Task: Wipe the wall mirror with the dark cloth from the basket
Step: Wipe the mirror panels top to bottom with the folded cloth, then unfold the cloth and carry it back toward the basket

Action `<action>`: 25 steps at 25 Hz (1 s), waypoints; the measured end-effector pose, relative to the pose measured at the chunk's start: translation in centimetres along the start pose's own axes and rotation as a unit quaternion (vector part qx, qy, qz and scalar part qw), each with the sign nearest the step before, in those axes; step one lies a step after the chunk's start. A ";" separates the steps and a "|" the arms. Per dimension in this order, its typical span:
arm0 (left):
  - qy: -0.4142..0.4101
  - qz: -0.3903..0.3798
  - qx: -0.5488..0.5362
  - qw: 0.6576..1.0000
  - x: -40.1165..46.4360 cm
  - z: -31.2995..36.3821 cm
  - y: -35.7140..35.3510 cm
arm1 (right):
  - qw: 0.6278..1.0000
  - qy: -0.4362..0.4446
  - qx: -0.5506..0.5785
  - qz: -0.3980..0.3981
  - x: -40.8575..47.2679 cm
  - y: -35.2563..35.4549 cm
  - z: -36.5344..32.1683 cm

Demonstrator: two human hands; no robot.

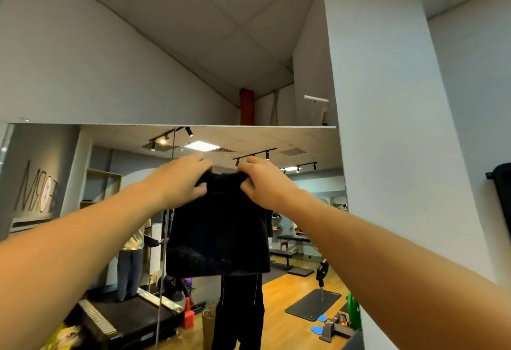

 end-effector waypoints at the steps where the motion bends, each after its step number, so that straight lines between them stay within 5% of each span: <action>1: -0.001 -0.003 -0.002 1.000 -0.8 -0.1 0.7 | 1.000 -0.002 -0.012 -0.004 0.0 0.3 -1.1; 17: -0.006 -0.048 0.006 0.999 -17.3 -10.6 12.6 | 1.000 -0.001 0.016 -0.011 1.0 1.0 -23.4; 25: 0.073 -0.065 0.074 0.992 -24.5 -19.7 18.7 | 0.994 0.080 0.074 0.024 7.9 -1.8 -33.6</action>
Point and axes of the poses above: each hand's wrist, its own x-axis towards the middle knuckle, its own y-axis out of the back of the hand, z = x × y, the point moved 6 cm from there along x, towards the middle knuckle, and after that the axes turned 7 degrees about y, right-handed, at the moved point
